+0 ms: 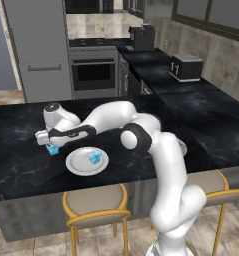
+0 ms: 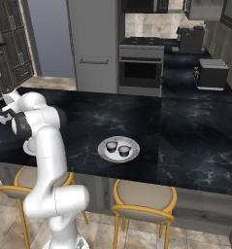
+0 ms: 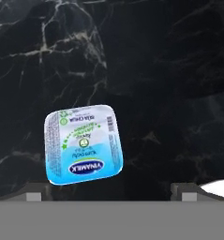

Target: Place two yogurt containers on each plate.

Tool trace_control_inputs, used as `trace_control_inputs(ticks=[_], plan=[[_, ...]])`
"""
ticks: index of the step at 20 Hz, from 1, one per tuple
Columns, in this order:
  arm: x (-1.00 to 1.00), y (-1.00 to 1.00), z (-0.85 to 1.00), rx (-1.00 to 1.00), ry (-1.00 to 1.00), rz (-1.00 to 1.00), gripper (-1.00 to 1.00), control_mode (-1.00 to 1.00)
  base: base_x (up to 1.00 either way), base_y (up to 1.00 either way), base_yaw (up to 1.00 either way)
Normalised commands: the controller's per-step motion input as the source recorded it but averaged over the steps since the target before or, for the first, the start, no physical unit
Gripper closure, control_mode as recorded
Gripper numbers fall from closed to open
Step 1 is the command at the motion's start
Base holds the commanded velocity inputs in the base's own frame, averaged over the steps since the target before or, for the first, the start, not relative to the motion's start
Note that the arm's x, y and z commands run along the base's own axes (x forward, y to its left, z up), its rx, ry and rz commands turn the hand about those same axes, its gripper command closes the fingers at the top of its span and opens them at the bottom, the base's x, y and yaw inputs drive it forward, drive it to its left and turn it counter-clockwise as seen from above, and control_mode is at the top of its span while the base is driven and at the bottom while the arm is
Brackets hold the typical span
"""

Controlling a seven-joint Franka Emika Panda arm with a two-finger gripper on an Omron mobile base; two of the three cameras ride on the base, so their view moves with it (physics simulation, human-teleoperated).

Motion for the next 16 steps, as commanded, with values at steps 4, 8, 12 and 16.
trace_control_inputs(ticks=[4,8,12,16], plan=[[0.19,0.2,-0.09,0.0,0.0,0.0,-1.0,-1.0,0.0,0.0,0.0],[0.14,0.28,-0.02,0.01,0.0,0.0,-1.0,-1.0,0.0,0.0,0.0],[0.17,0.17,-0.05,0.0,0.0,0.0,-1.0,-1.0,0.0,0.0,0.0],[0.21,0.0,-0.13,0.0,0.0,0.0,-1.0,-1.0,0.0,0.0,0.0]])
